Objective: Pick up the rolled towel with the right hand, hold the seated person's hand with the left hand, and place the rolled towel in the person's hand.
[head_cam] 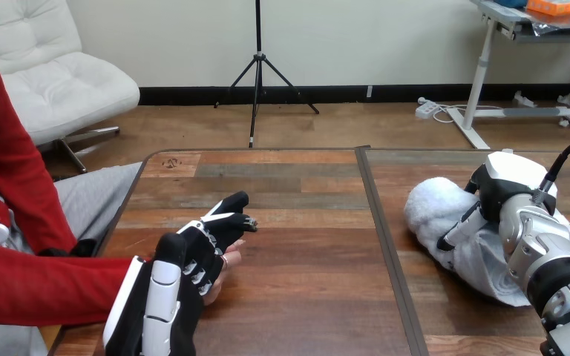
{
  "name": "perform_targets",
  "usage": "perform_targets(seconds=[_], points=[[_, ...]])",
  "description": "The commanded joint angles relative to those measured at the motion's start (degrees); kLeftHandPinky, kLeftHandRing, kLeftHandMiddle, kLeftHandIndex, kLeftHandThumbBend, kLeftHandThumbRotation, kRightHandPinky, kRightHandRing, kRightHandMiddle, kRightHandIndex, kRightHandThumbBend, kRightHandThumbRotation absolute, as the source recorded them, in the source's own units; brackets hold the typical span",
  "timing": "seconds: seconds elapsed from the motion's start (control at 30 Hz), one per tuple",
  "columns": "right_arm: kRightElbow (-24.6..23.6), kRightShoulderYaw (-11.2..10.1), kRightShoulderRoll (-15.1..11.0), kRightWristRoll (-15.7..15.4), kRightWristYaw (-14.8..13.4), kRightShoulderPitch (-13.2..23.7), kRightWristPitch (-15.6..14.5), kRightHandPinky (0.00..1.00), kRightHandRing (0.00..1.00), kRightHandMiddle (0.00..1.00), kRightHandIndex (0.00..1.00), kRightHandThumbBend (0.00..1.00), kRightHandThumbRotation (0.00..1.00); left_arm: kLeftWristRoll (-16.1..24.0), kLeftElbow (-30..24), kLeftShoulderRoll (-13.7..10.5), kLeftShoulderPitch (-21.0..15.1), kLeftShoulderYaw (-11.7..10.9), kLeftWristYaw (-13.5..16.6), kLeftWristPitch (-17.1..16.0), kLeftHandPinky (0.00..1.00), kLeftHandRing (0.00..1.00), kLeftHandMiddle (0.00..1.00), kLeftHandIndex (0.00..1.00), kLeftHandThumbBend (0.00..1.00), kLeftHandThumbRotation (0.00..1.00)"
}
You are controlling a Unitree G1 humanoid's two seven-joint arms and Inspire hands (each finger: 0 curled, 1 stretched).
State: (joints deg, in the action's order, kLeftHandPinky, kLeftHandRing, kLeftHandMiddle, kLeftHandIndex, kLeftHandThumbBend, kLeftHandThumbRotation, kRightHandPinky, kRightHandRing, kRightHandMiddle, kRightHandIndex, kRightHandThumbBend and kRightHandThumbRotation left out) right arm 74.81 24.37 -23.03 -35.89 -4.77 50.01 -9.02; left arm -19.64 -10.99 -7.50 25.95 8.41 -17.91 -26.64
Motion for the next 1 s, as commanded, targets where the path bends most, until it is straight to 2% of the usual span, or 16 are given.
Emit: perform_targets(seconds=[0.0, 0.2, 0.57, 0.77, 0.87, 0.97], points=[[1.74, 1.07, 0.72, -0.50, 1.49, -1.99, 0.03, 0.31, 0.44, 0.54, 0.64, 1.00, 0.13, -0.31, -1.23, 2.17, -2.55, -0.93, -0.11, -1.83, 0.82, 0.91, 0.87, 0.60, 0.64, 1.00], [1.78, 1.43, 0.72, -0.91, 1.61, -2.09, -0.28, 0.33, 0.46, 0.57, 0.62, 1.00, 0.10, -0.63, -1.58, 2.37, -2.41, -1.14, 0.32, -1.38, 0.77, 0.90, 0.86, 0.59, 0.65, 0.99], [1.65, 1.51, 0.61, -0.96, 1.51, -2.31, 0.24, 0.39, 0.51, 0.60, 0.56, 0.96, 0.01, -0.82, -1.33, 2.18, -2.61, -1.57, 0.23, -1.87, 0.76, 0.89, 0.86, 0.59, 0.64, 0.98], [1.60, 1.52, 0.46, -0.92, 1.35, -2.38, 0.96, 0.38, 0.49, 0.57, 0.59, 0.91, 0.00, -0.58, -1.18, 2.17, -2.77, -1.77, 0.33, -2.07, 0.76, 0.89, 0.86, 0.58, 0.64, 0.99], [1.50, 1.21, 0.39, -0.57, 1.15, -2.44, 1.49, 0.34, 0.44, 0.52, 0.61, 0.86, 0.00, -0.39, -1.20, 2.19, -2.72, -1.80, 0.46, -2.13, 0.76, 0.89, 0.86, 0.58, 0.64, 0.99], [1.34, 0.57, 0.31, 0.03, 0.46, -2.56, 2.28, 0.33, 0.42, 0.50, 0.58, 0.84, 0.00, -0.28, -1.20, 2.28, -2.73, -1.80, 0.66, -2.22, 0.76, 0.89, 0.86, 0.58, 0.64, 1.00]])
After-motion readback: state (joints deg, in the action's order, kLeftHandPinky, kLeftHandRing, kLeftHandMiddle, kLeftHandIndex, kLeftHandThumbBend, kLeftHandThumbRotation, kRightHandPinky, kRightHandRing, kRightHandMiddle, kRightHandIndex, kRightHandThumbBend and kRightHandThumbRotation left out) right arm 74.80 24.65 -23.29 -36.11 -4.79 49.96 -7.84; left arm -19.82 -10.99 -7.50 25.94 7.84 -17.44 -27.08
